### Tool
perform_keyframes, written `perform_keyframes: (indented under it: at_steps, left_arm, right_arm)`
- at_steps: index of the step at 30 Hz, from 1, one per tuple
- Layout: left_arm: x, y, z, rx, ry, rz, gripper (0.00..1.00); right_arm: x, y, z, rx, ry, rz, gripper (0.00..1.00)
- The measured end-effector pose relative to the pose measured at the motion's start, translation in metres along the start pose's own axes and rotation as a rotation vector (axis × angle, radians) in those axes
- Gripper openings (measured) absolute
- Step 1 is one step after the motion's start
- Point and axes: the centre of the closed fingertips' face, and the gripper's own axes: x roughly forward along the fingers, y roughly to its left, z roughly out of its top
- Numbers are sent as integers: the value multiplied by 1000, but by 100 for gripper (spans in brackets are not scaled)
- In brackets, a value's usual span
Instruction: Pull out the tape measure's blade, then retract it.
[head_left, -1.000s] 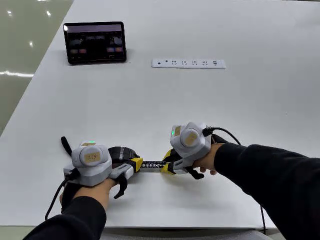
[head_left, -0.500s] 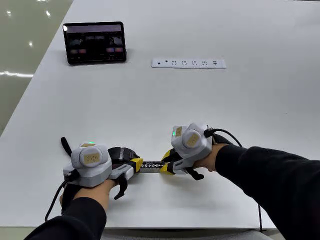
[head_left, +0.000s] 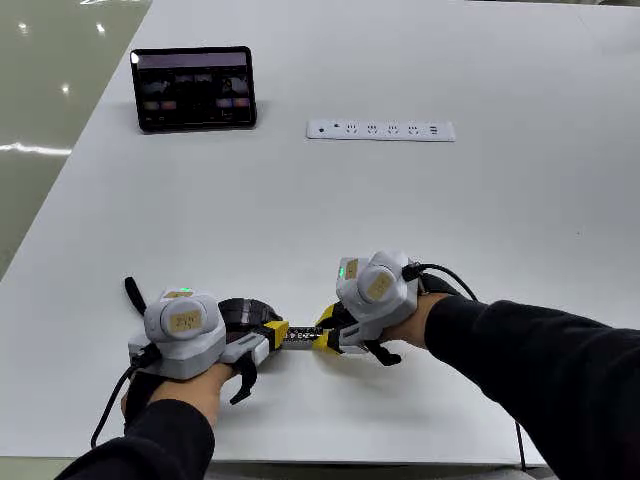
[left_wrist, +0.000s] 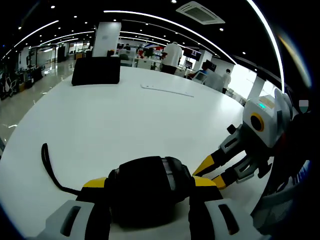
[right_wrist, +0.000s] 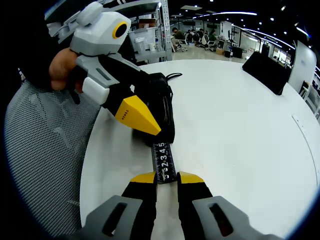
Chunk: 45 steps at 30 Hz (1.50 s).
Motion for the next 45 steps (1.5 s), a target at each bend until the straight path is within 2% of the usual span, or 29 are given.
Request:
perform_keyframes:
  at_steps: [24,45]
  left_arm:
    - [-1,0,0,-10,-4,0,59]
    - [0,0,0,-13,-3,-2,59]
  right_arm:
    - [16,4,18,2,-29,20,11]
    - [23,5,26,-59,-20,26,11]
